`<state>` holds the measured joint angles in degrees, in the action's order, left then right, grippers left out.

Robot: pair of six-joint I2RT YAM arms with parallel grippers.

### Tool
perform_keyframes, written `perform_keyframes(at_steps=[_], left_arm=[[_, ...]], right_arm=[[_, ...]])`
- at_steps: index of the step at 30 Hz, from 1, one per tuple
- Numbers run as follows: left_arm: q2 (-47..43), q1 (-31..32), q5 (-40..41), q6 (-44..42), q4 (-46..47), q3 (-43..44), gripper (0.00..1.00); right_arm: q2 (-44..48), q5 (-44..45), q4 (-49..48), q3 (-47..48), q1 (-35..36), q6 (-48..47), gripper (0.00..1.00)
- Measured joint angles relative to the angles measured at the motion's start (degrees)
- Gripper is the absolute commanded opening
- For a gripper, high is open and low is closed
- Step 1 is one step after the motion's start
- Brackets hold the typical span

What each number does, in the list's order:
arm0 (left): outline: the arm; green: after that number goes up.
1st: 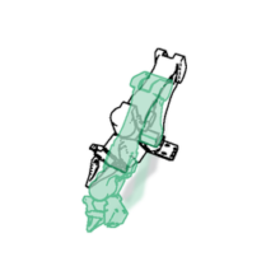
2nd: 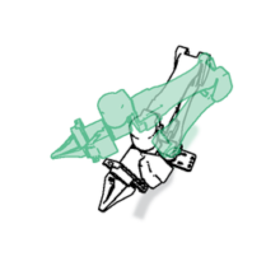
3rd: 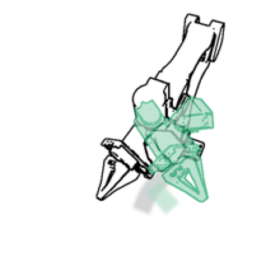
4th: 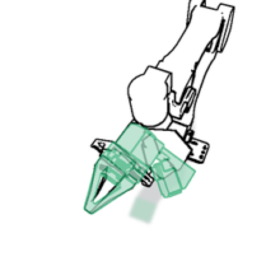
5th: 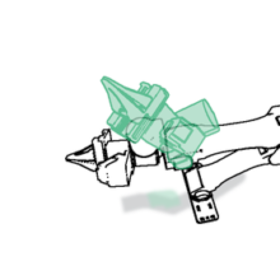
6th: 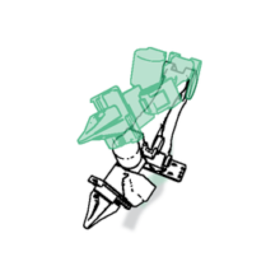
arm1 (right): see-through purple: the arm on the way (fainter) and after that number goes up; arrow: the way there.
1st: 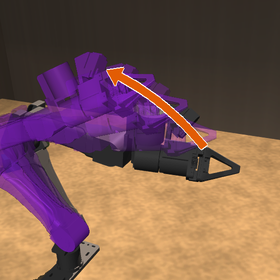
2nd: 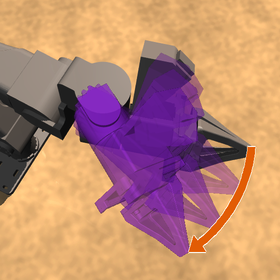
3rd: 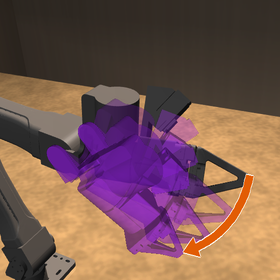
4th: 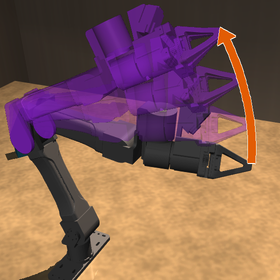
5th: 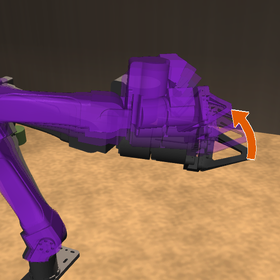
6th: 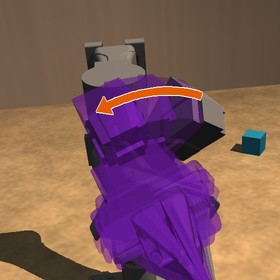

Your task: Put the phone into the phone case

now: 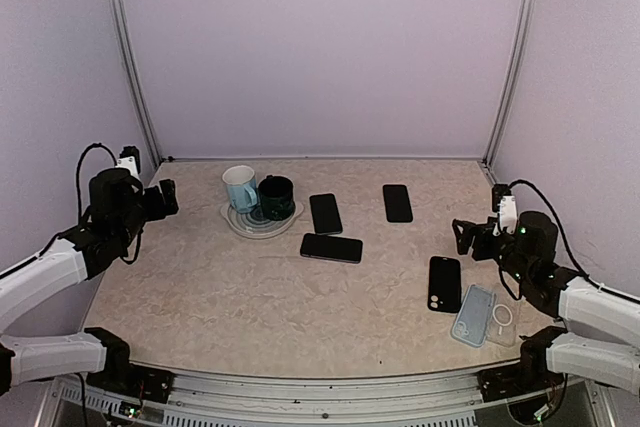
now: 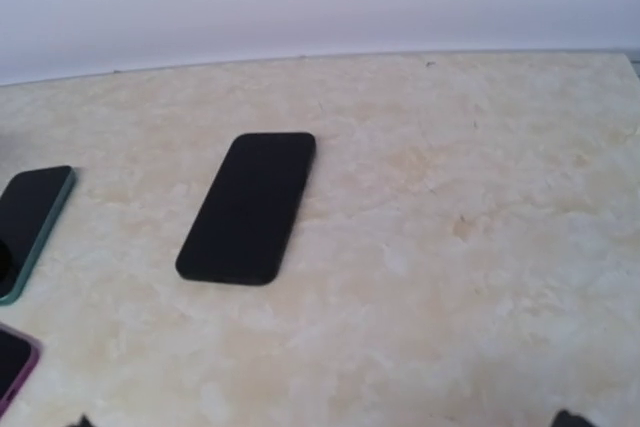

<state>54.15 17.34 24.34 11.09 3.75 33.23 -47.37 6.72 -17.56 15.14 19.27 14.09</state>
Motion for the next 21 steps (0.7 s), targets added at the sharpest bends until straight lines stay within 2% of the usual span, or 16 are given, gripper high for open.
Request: perform_keyframes(at_steps=[6, 17, 21], left_arm=[[-0.5, 0.0, 0.4, -2.1, 0.0, 0.0, 0.99], [-2.1, -0.5, -1.6, -0.9, 0.8, 0.0, 0.99], [-2.4, -0.8, -4.2, 0.7, 0.7, 0.2, 0.99]], right_arm=[[2.2, 0.8, -1.6, -1.0, 0.0, -1.0, 0.99], [15.5, 5.2, -5.0, -7.9, 0.0, 0.5, 0.99], [16.6, 7.1, -6.1, -10.3, -0.1, 5.2, 0.88]])
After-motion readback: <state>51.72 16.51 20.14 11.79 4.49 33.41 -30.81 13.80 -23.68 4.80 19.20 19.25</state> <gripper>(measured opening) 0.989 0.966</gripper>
